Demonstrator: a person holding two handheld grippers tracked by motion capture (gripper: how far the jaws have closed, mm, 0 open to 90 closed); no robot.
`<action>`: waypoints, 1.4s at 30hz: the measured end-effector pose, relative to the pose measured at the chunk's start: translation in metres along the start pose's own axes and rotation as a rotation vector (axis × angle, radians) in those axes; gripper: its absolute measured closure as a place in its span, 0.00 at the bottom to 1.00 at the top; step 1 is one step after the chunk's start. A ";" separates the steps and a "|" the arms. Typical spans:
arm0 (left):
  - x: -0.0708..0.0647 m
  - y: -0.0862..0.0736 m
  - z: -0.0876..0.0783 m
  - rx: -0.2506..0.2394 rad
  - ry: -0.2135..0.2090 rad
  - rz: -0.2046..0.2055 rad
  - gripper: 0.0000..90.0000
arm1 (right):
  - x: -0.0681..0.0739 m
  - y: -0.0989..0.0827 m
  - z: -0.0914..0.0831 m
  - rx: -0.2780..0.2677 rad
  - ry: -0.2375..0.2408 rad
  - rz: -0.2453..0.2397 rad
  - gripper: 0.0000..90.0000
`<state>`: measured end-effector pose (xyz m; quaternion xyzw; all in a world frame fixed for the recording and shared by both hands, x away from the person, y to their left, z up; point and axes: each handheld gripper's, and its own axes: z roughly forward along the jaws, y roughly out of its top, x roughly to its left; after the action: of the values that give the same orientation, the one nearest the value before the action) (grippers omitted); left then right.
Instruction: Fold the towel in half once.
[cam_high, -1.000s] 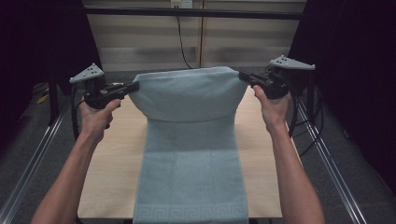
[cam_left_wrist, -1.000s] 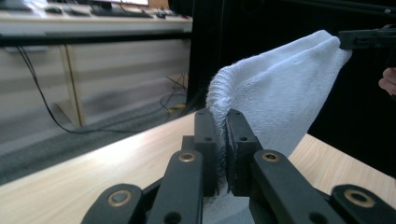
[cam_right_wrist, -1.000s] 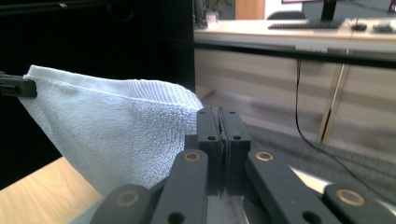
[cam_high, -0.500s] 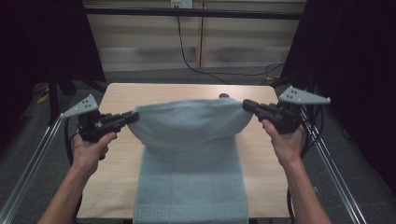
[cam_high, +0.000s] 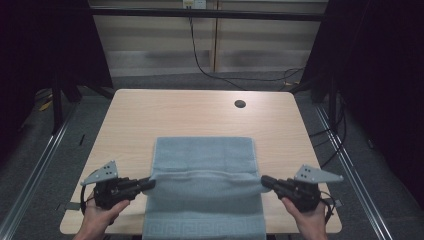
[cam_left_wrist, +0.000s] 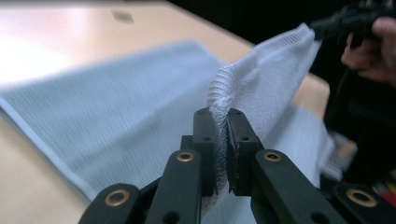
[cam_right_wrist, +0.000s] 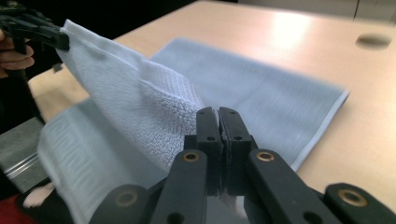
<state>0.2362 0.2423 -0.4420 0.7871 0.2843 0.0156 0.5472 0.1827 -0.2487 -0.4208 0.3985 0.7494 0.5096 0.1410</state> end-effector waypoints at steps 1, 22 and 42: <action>-0.004 -0.005 -0.001 0.012 -0.015 0.013 0.93 | 0.004 -0.008 -0.001 0.016 0.011 0.001 0.98; 0.039 -0.020 0.056 0.213 -0.011 -0.052 0.72 | -0.004 -0.036 0.075 0.287 0.101 -0.011 0.83; 0.015 -0.027 0.041 0.190 -0.170 -0.059 0.69 | 0.022 -0.043 0.056 0.265 0.256 -0.036 0.74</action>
<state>0.2512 0.2209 -0.4862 0.8250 0.2603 -0.0942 0.4926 0.1840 -0.2023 -0.4785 0.3322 0.8287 0.4504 0.0001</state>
